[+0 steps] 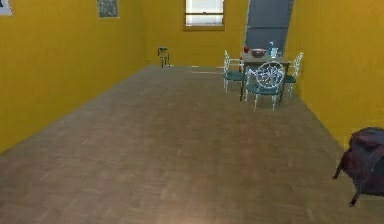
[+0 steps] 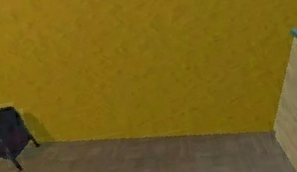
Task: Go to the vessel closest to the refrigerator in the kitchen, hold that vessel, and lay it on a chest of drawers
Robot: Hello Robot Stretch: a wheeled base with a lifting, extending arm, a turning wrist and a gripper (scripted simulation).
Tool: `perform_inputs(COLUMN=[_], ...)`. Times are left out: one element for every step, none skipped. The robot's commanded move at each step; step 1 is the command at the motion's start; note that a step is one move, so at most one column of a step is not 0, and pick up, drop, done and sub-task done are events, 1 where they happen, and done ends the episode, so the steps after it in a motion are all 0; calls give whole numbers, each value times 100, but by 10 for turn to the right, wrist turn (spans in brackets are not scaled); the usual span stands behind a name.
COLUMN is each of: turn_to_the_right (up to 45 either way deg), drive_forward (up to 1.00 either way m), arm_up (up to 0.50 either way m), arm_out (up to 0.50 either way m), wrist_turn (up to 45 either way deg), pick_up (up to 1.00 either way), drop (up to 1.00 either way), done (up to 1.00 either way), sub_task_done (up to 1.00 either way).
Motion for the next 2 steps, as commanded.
perform_inputs(turn_to_the_right=[0, 0], drive_forward=[100, 100], arm_up=[0, 0], arm_out=[0, 0], wrist_turn=[0, 0], pick_up=[0, 0], drop=[0, 0], done=[0, 0], sub_task_done=[0, 0])
